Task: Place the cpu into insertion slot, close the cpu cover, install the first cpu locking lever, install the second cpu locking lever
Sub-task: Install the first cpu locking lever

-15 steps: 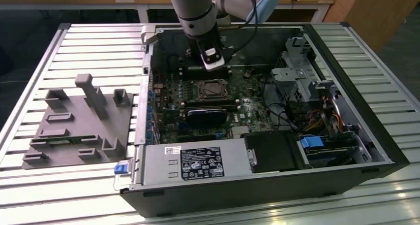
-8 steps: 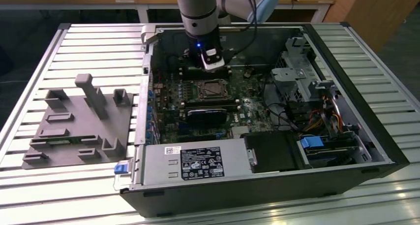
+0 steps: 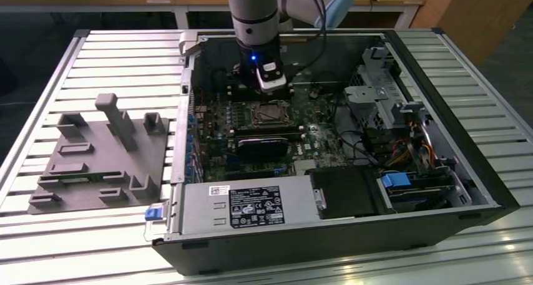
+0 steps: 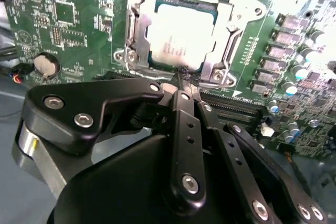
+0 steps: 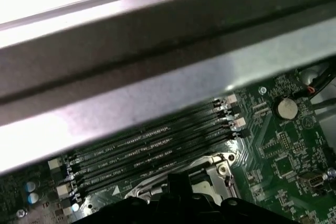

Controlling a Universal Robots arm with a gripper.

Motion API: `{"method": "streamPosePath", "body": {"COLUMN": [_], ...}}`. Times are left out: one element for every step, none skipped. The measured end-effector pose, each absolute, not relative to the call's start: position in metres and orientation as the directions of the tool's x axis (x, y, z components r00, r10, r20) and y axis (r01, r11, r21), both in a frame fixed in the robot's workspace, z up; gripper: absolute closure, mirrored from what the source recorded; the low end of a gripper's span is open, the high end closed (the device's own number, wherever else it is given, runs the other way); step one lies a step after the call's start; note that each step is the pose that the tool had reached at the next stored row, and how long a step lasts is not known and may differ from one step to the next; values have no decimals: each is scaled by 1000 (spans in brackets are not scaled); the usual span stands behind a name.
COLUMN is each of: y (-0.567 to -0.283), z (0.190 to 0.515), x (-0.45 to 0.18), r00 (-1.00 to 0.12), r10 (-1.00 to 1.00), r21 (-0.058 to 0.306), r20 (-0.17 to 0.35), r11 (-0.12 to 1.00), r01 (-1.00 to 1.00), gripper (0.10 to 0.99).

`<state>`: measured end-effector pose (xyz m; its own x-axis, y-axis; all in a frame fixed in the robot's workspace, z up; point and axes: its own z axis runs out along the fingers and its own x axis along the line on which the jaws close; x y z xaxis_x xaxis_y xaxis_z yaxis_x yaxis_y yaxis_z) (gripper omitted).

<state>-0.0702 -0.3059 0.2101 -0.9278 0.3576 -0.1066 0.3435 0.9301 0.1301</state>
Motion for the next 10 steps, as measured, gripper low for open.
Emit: {"method": "streamPosePath", "body": {"y": [-307, -308, -309, -310, -311, -313, -314, -315, -317, -318], "z": [210, 210, 210, 210, 210, 210, 210, 210, 210, 210], "x": [-70, -70, -70, -70, -70, -70, -70, -70, -70, -70], "r00": [-928, -928, -928, -928, -928, -928, -928, -928, -928, -928], "r10": [357, 357, 357, 357, 357, 357, 357, 357, 356, 356], "r21": [127, 125, 123, 121, 120, 118, 117, 115, 114, 112], "r20": [-107, -108, -109, -109, -110, -111, -111, -112, -112, -113], "r11": [930, 931, 931, 931, 931, 931, 932, 932, 932, 932], "r01": [344, 344, 344, 344, 344, 344, 344, 344, 344, 344], "gripper": [984, 984, 984, 984, 984, 984, 984, 984, 984, 984]}}
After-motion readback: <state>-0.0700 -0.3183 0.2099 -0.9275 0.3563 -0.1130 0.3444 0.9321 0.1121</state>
